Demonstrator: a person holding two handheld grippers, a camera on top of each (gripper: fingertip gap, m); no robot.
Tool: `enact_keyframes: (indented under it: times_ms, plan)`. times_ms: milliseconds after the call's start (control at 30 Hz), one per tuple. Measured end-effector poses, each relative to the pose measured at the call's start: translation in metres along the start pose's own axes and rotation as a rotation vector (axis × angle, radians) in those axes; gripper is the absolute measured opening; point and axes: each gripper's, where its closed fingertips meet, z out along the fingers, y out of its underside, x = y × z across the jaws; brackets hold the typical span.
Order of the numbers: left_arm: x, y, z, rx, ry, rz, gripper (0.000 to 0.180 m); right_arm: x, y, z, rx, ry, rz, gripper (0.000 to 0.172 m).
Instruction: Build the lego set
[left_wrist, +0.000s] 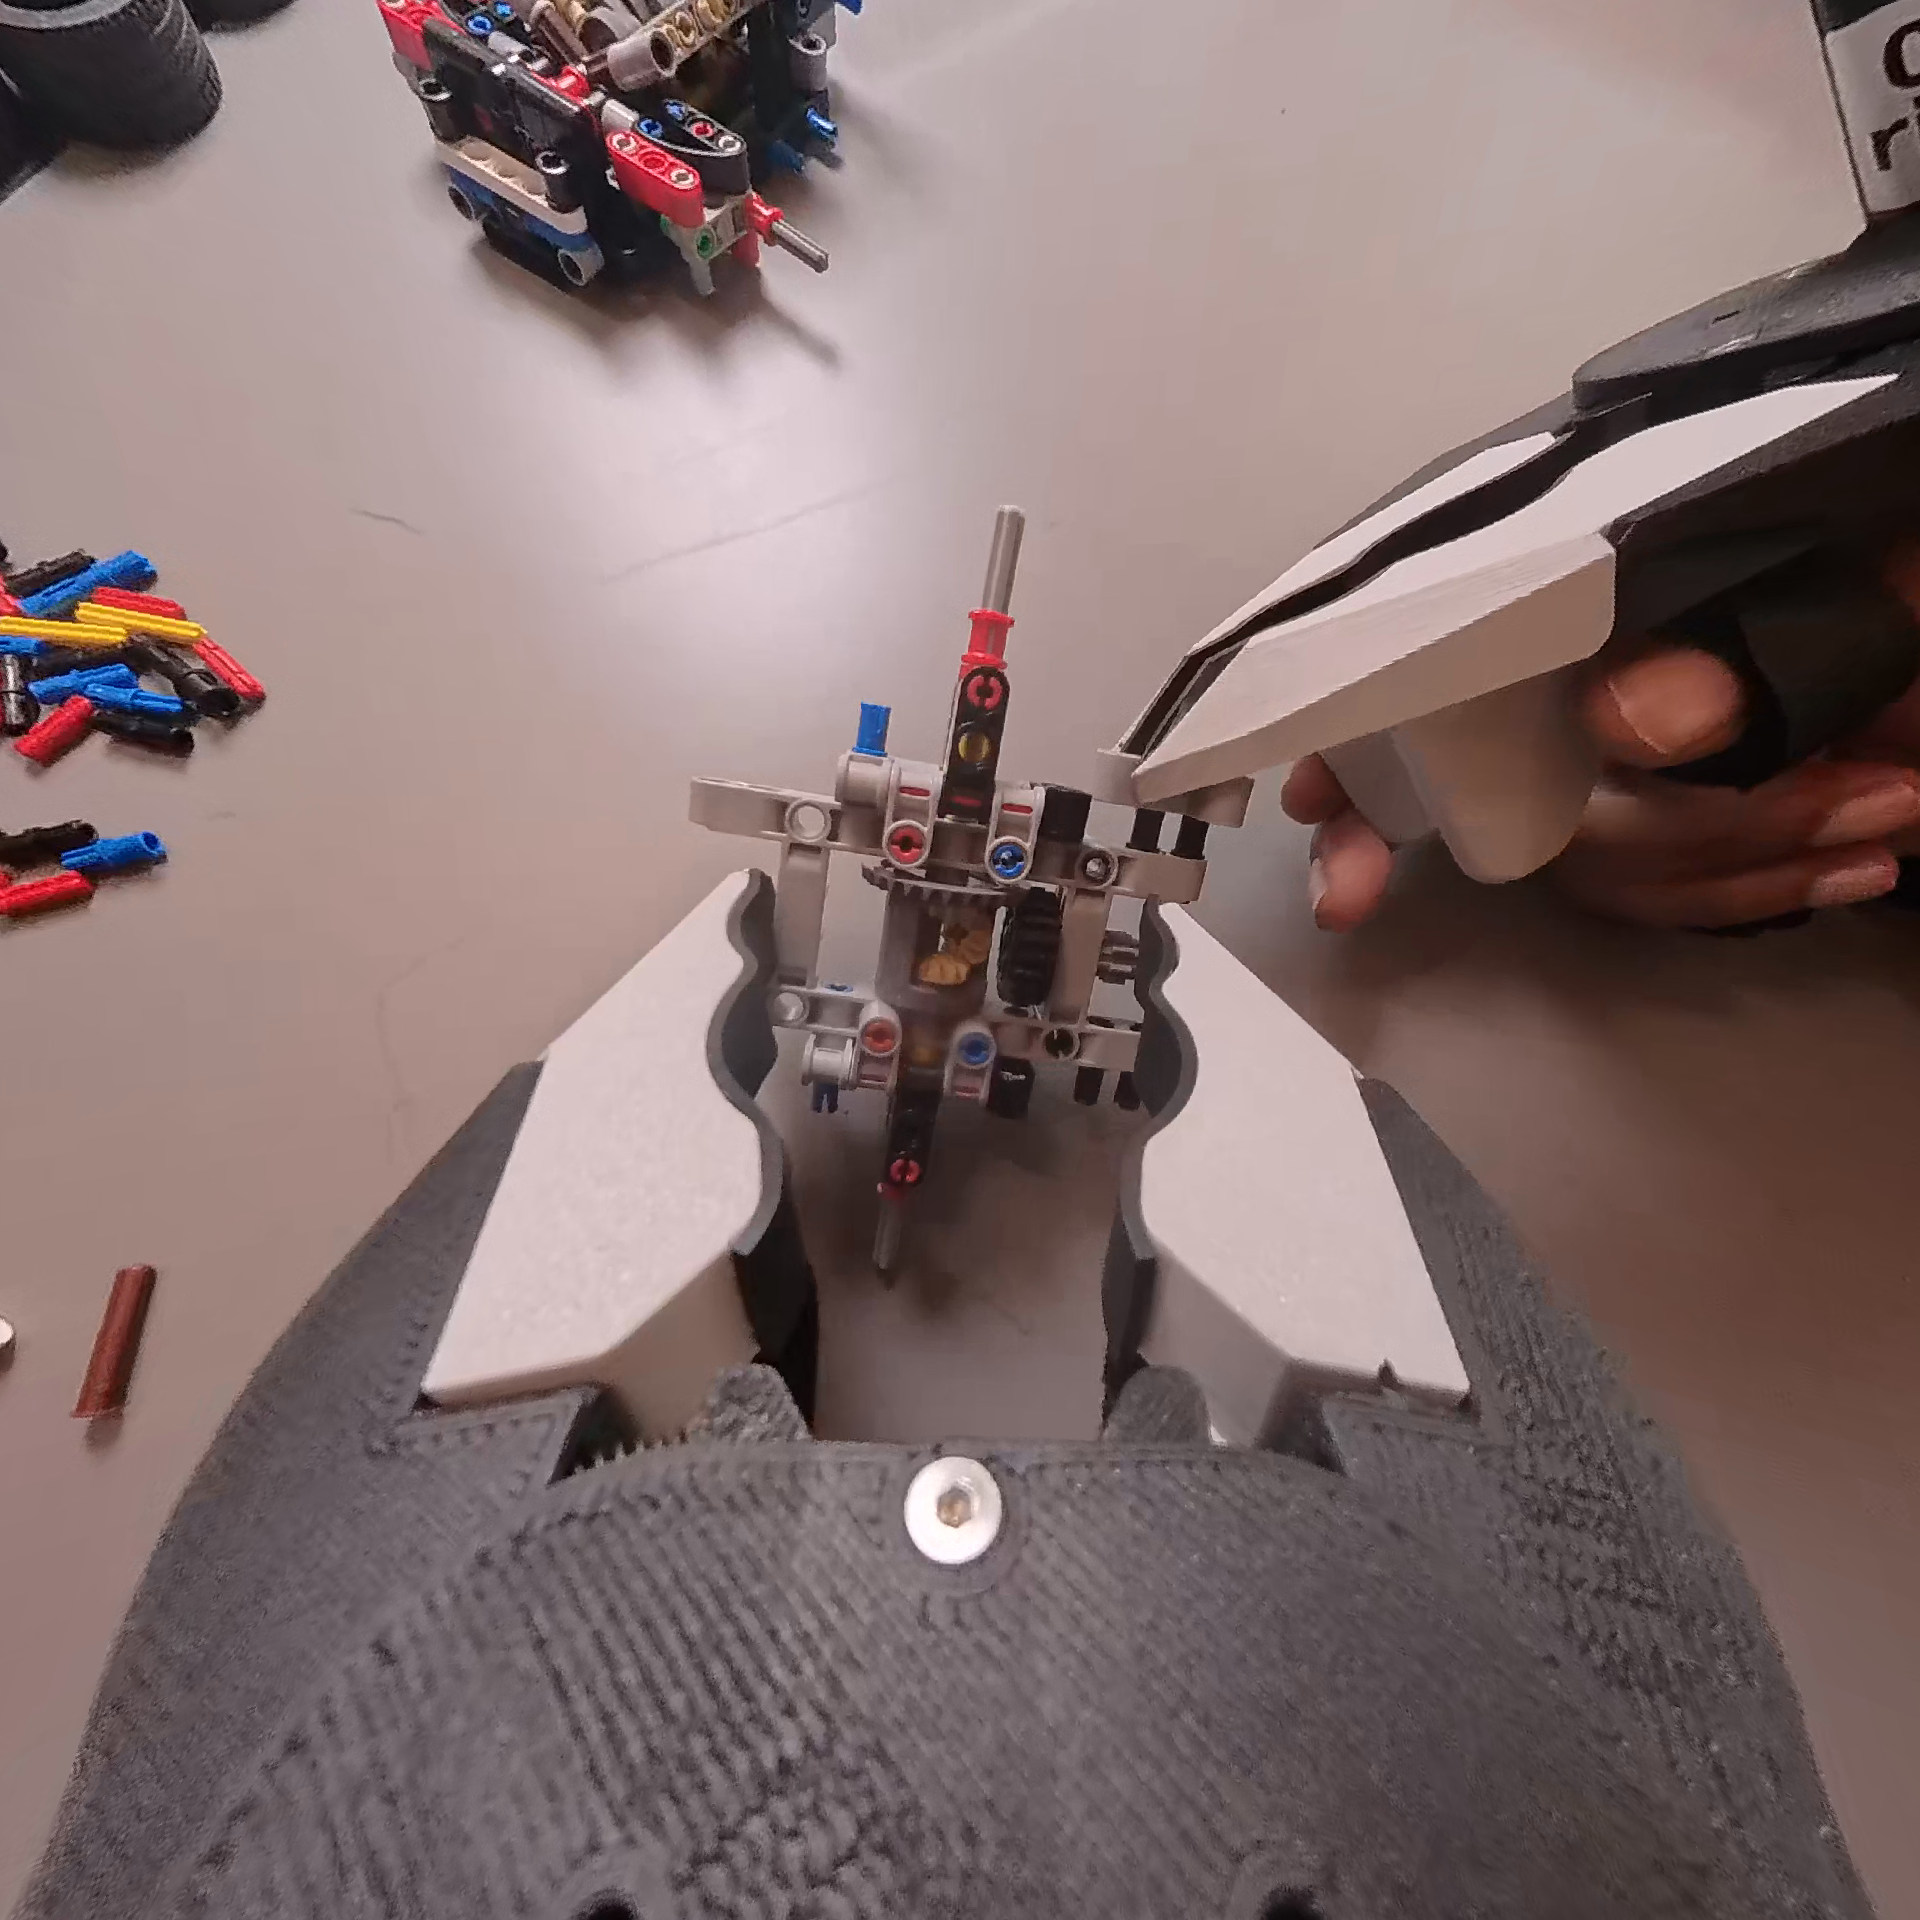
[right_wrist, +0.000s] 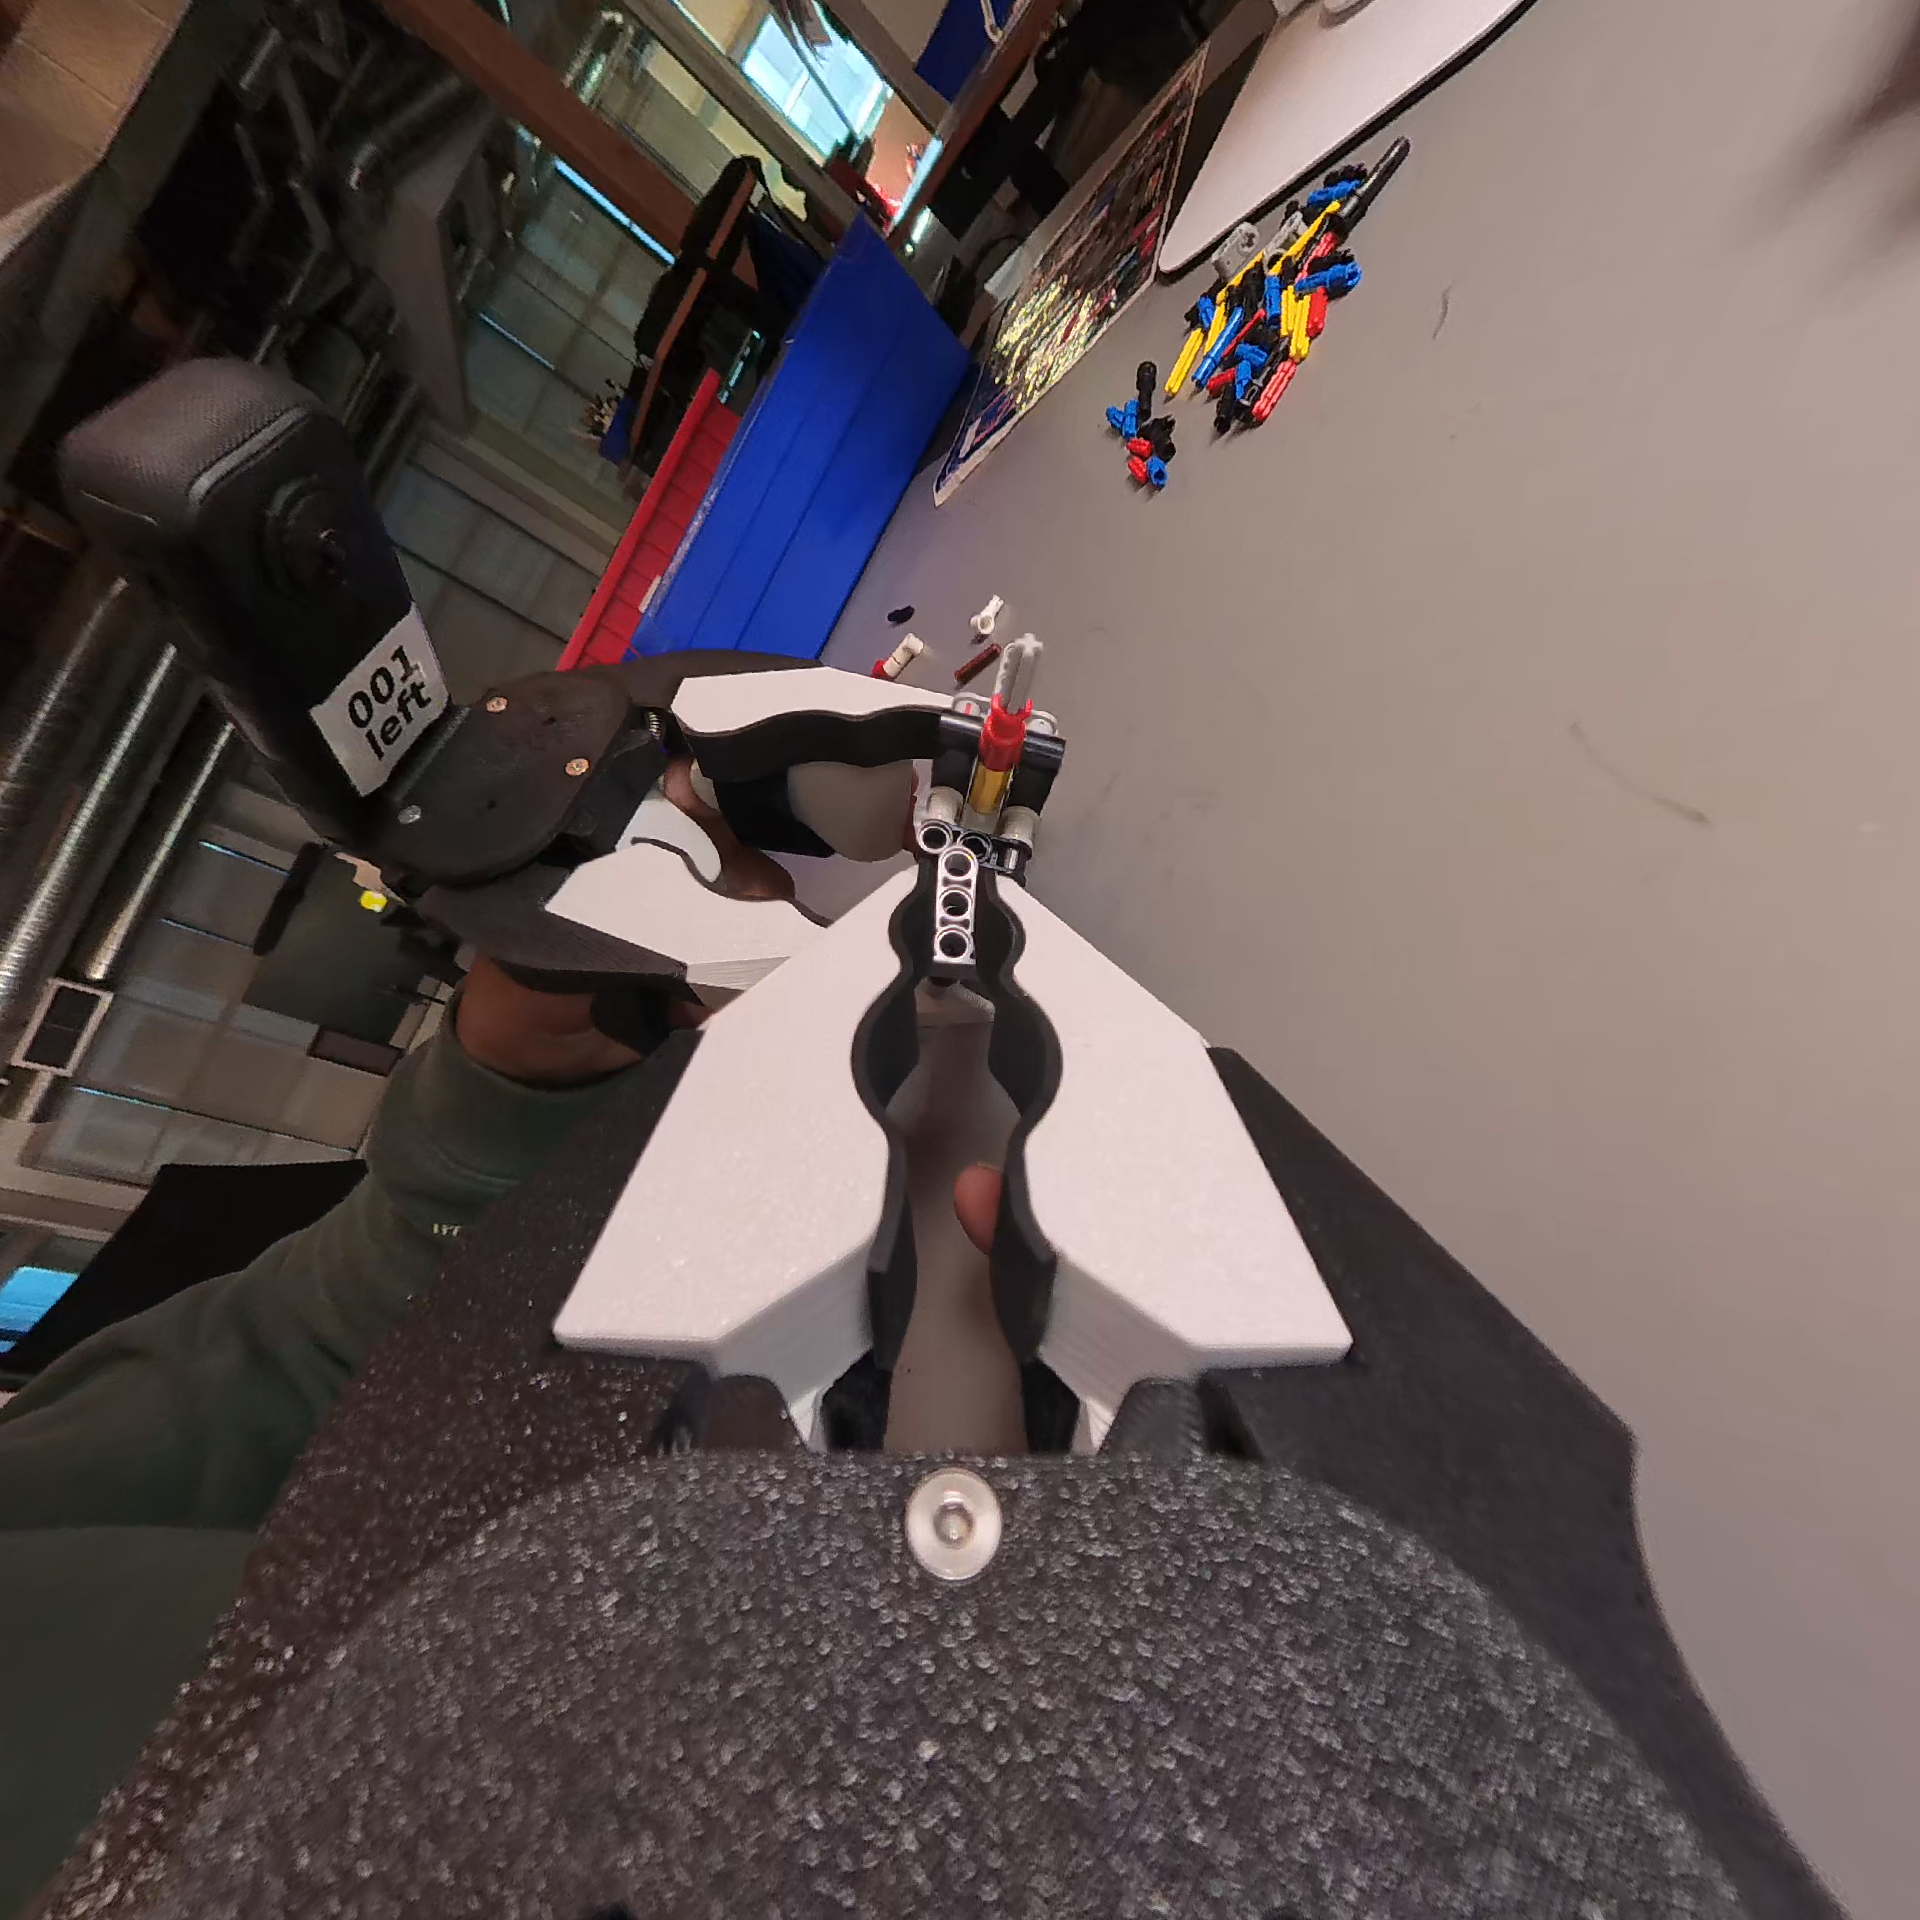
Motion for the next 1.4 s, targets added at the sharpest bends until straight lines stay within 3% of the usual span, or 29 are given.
enact_keyframes:
  times_ms: [567,700,900,1400]
  plan:
    - [-0.004,-0.006,0.0,0.06,-0.025,-0.02,0.067,0.0,-0.007,0.002,0.018,0.009,-0.036,0.007]
    - [-0.002,-0.02,-0.006,0.175,-0.025,-0.012,0.069,-0.012,-0.022,-0.003,0.034,-0.023,-0.048,0.007]
    - [0.001,-0.042,-0.014,0.332,-0.041,-0.016,0.07,-0.028,-0.038,-0.01,0.001,0.04,-0.252,0.006]
    - [0.0,-0.05,-0.022,0.435,-0.058,-0.041,0.07,-0.04,-0.045,-0.004,-0.048,0.049,-0.339,0.011]
